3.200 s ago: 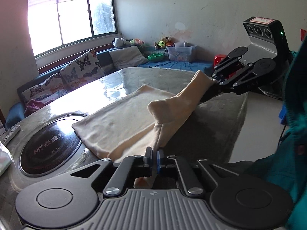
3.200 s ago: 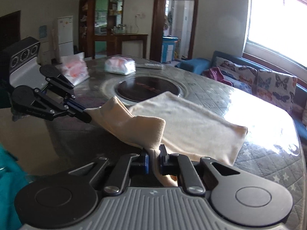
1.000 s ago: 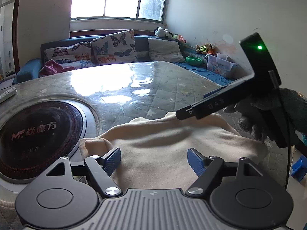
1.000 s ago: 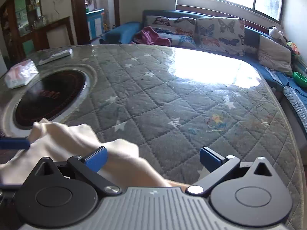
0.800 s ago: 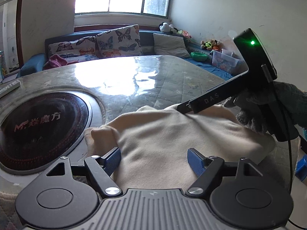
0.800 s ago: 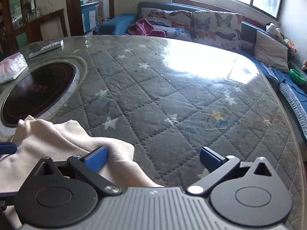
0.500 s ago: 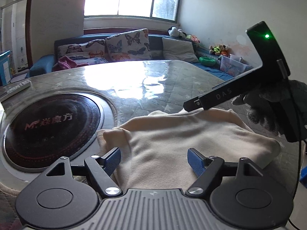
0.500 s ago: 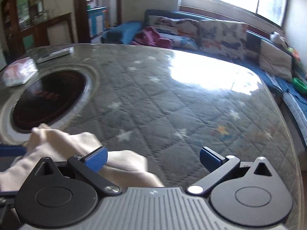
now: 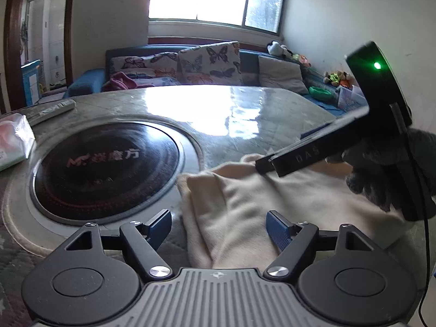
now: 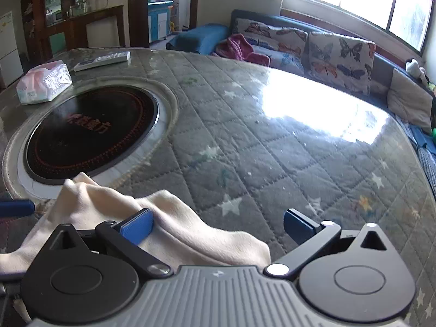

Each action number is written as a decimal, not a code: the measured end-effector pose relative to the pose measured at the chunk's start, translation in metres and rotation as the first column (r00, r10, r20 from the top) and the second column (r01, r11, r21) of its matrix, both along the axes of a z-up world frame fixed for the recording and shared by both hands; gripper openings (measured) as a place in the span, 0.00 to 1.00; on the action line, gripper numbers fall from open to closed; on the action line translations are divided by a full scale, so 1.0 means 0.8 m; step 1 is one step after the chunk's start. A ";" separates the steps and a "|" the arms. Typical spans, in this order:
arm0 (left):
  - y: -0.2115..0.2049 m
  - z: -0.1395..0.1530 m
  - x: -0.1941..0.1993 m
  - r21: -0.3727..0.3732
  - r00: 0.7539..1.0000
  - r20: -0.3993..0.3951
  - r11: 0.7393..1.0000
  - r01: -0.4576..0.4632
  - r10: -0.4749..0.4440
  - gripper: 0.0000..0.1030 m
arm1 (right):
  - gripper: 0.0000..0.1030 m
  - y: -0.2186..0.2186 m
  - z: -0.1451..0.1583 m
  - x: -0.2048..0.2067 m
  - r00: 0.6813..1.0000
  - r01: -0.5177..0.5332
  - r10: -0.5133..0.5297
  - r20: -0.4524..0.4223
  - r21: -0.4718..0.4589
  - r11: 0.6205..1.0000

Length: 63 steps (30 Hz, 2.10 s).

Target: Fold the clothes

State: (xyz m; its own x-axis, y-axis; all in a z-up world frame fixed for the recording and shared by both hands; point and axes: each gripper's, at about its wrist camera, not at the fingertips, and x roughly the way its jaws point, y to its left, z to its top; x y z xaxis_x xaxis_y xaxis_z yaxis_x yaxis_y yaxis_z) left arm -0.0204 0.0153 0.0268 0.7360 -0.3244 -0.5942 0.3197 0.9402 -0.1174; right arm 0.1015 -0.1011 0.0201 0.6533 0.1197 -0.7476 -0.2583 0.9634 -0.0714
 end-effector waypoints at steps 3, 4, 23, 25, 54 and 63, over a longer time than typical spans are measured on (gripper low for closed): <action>0.008 0.004 0.004 -0.003 1.000 0.002 1.000 -0.028 0.028 0.77 | 1.00 0.006 0.000 0.002 1.000 -0.013 0.013 -0.005 0.009 1.000; 0.009 0.003 0.005 0.001 0.999 -0.001 0.999 -0.034 0.034 0.77 | 1.00 0.009 -0.002 0.004 1.000 -0.020 0.020 -0.007 0.005 1.000; -0.010 -0.002 0.058 0.057 0.991 -0.036 0.991 -0.123 0.126 0.76 | 1.00 -0.017 0.024 -0.035 0.997 0.014 -0.012 0.070 -0.030 0.999; -0.014 -0.010 0.061 0.110 0.989 -0.030 0.984 -0.138 0.142 0.76 | 1.00 -0.024 0.023 -0.049 0.996 0.018 -0.015 0.084 -0.046 0.999; -0.050 0.008 -0.016 0.089 0.993 0.088 0.992 -0.089 0.082 0.76 | 1.00 -0.024 -0.001 -0.221 0.933 0.040 0.063 0.354 -0.278 0.960; -0.053 -0.021 -0.024 0.133 0.994 0.072 0.987 -0.095 0.086 0.77 | 1.00 -0.017 -0.027 -0.240 0.908 0.039 0.112 0.403 -0.347 0.937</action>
